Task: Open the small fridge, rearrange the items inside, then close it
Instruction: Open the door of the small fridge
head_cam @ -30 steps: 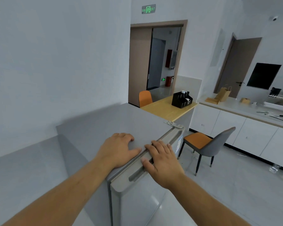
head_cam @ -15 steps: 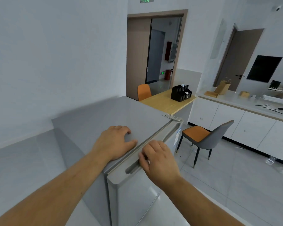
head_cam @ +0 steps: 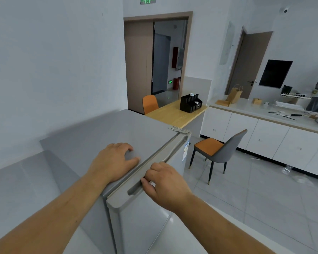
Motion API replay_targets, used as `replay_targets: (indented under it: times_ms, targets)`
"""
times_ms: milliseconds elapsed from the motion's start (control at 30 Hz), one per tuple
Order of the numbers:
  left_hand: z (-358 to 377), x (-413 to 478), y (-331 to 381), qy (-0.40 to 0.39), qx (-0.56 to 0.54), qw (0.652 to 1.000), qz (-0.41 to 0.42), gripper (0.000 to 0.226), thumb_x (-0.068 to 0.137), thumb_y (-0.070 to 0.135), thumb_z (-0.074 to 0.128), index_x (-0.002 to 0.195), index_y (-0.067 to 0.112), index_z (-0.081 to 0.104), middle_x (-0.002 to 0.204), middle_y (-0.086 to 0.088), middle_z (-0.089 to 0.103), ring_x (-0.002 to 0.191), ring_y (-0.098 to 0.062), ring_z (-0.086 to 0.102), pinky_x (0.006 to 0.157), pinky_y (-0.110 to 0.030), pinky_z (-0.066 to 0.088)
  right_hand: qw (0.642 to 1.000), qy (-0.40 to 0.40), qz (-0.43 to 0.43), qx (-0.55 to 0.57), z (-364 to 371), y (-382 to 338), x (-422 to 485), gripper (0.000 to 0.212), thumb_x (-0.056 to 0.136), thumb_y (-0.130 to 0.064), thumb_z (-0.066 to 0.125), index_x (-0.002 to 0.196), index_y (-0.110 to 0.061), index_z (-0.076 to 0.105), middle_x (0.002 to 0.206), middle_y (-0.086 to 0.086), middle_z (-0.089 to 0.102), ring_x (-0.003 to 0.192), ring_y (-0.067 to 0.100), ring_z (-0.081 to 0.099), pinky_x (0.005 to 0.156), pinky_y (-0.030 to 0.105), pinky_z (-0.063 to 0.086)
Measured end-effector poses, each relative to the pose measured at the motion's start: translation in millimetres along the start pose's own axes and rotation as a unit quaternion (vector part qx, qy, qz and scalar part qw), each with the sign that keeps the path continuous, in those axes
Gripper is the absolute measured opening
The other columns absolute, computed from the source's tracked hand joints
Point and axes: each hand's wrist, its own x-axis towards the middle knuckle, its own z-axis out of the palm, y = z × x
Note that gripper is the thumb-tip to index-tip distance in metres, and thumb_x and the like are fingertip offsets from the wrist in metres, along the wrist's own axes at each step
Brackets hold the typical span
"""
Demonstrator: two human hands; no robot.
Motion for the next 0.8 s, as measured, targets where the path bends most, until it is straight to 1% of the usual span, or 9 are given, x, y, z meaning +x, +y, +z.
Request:
replay_targets:
  times_ms: [200, 333, 467, 533, 633, 700, 733, 767, 800]
  targets:
    - [-1.4, -1.1, 0.2, 0.001, 0.005, 1.0, 0.006, 0.059, 0.087, 0.076, 0.046, 0.129, 0.036, 0.057, 0.135, 0.009, 0.063, 0.122, -0.014, 0.053, 0.1, -0.04, 0.049, 1.0, 0.001, -0.005, -0.002, -1.3, -1.1, 2.2, 0.033, 0.103, -0.036, 0.05, 0.083, -0.016, 0.068, 0.076, -0.002, 0.055, 0.073, 0.015, 0.046, 0.074, 0.033, 0.045]
    - [-1.2, -1.5, -0.5, -0.002, -0.001, 1.0, 0.003, 0.059, 0.086, 0.077, 0.046, 0.129, 0.038, 0.057, 0.135, 0.01, 0.062, 0.122, -0.013, 0.053, 0.099, -0.039, 0.05, 1.0, -0.008, -0.005, -0.004, -1.8, -1.8, 3.1, 0.031, 0.103, -0.032, 0.049, 0.082, -0.016, 0.065, 0.075, -0.002, 0.054, 0.072, 0.014, 0.044, 0.073, 0.031, 0.043]
    - [-0.6, -0.4, -0.4, -0.001, -0.003, 1.0, -0.001, 0.057, 0.085, 0.076, 0.048, 0.127, 0.039, 0.057, 0.137, 0.012, 0.061, 0.125, -0.013, 0.05, 0.098, -0.037, 0.047, 1.0, 0.017, -0.005, 0.003, -4.3, 2.3, -4.4, 0.029, 0.097, -0.023, 0.057, 0.069, -0.013, 0.058, 0.068, -0.001, 0.05, 0.068, 0.016, 0.042, 0.068, 0.034, 0.043]
    - [-0.3, 1.1, 0.2, 0.001, 0.0, 1.0, -0.001, 0.056, 0.084, 0.076, 0.048, 0.125, 0.04, 0.057, 0.137, 0.012, 0.061, 0.125, -0.013, 0.049, 0.097, -0.037, 0.045, 1.0, 0.027, -0.002, 0.01, -8.1, 6.6, -12.1, 0.029, 0.095, -0.022, 0.059, 0.068, -0.013, 0.057, 0.068, -0.001, 0.05, 0.068, 0.015, 0.042, 0.066, 0.034, 0.043]
    - [0.3, 3.1, 0.3, 0.0, 0.007, 1.0, 0.0, 0.056, 0.083, 0.077, 0.047, 0.124, 0.04, 0.057, 0.136, 0.011, 0.061, 0.125, -0.015, 0.05, 0.098, -0.039, 0.047, 0.998, 0.034, 0.044, 0.029, -16.5, 8.0, -14.2, 0.024, 0.096, -0.03, 0.058, 0.076, -0.019, 0.057, 0.077, -0.007, 0.051, 0.074, 0.01, 0.045, 0.067, 0.032, 0.046]
    - [1.0, 3.3, -0.2, -0.002, 0.008, 1.0, -0.001, 0.057, 0.083, 0.077, 0.046, 0.124, 0.039, 0.057, 0.137, 0.009, 0.061, 0.125, -0.016, 0.05, 0.098, -0.04, 0.047, 0.993, 0.042, 0.096, 0.047, -22.0, 4.8, -6.0, 0.018, 0.096, -0.041, 0.055, 0.088, -0.025, 0.058, 0.085, -0.011, 0.051, 0.081, 0.007, 0.047, 0.067, 0.026, 0.046]
    - [1.4, 3.4, -0.6, -0.002, 0.008, 1.0, -0.001, 0.057, 0.084, 0.077, 0.046, 0.124, 0.039, 0.057, 0.137, 0.009, 0.061, 0.126, -0.016, 0.049, 0.099, -0.04, 0.047, 0.991, 0.033, 0.124, 0.048, -23.8, 2.8, 0.5, 0.023, 0.095, -0.048, 0.053, 0.095, -0.026, 0.059, 0.09, -0.012, 0.052, 0.085, 0.006, 0.048, 0.069, 0.024, 0.045]
    - [1.8, 3.5, -0.9, -0.001, 0.008, 1.0, -0.001, 0.056, 0.084, 0.076, 0.046, 0.124, 0.038, 0.057, 0.137, 0.009, 0.061, 0.127, -0.017, 0.049, 0.099, -0.041, 0.047, 0.987, 0.014, 0.153, 0.044, -25.3, 0.3, 7.7, 0.031, 0.094, -0.054, 0.051, 0.102, -0.026, 0.06, 0.094, -0.011, 0.052, 0.091, 0.008, 0.048, 0.072, 0.026, 0.046]
    - [2.2, 3.5, -1.0, 0.0, 0.008, 1.0, -0.001, 0.056, 0.084, 0.076, 0.046, 0.123, 0.038, 0.057, 0.137, 0.008, 0.061, 0.126, -0.017, 0.049, 0.099, -0.041, 0.046, 0.983, -0.011, 0.182, 0.035, -26.0, -2.5, 15.1, 0.04, 0.092, -0.059, 0.049, 0.108, -0.025, 0.06, 0.099, -0.008, 0.053, 0.096, 0.012, 0.049, 0.075, 0.03, 0.048]
